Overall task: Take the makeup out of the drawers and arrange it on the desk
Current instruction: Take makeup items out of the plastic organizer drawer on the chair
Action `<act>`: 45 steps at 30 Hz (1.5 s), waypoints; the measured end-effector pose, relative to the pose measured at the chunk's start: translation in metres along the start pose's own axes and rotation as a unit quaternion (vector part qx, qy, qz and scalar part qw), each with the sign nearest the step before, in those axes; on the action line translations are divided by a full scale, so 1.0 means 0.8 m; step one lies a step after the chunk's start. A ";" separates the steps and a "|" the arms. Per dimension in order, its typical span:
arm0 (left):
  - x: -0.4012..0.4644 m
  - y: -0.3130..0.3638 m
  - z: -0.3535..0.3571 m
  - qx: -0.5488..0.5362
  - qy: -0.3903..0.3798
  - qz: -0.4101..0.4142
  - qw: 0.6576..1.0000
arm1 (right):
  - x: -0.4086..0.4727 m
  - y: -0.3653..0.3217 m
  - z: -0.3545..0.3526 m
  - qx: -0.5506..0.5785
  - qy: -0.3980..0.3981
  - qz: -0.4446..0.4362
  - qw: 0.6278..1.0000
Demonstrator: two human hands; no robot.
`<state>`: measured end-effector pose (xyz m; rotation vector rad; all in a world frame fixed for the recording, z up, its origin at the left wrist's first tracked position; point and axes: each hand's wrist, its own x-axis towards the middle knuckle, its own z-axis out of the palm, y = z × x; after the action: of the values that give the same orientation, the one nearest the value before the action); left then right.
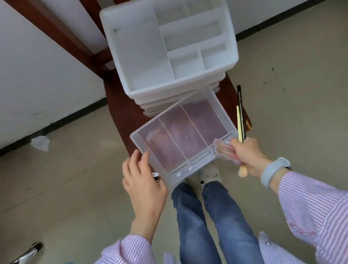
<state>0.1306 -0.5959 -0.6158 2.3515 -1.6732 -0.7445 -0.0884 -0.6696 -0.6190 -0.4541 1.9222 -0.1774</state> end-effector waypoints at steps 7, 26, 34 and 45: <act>-0.012 0.013 -0.010 -0.047 -0.028 -0.043 0.998 | -0.014 -0.012 -0.008 -0.021 0.005 -0.024 0.999; 0.002 0.030 -0.027 -0.082 -0.064 -0.026 0.994 | -0.002 -0.050 -0.033 0.034 -0.022 0.021 0.999; 0.012 0.048 -0.031 -0.119 -0.040 -0.031 0.992 | 0.000 -0.055 -0.024 0.191 -0.039 0.072 0.978; 0.029 0.057 -0.027 -0.018 -0.030 -0.039 0.999 | -0.029 -0.086 0.007 0.075 0.052 -0.155 0.984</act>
<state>0.1085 -0.6374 -0.5855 2.4052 -1.5844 -0.8588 -0.0597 -0.7232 -0.5788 -0.6514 1.9140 -0.5544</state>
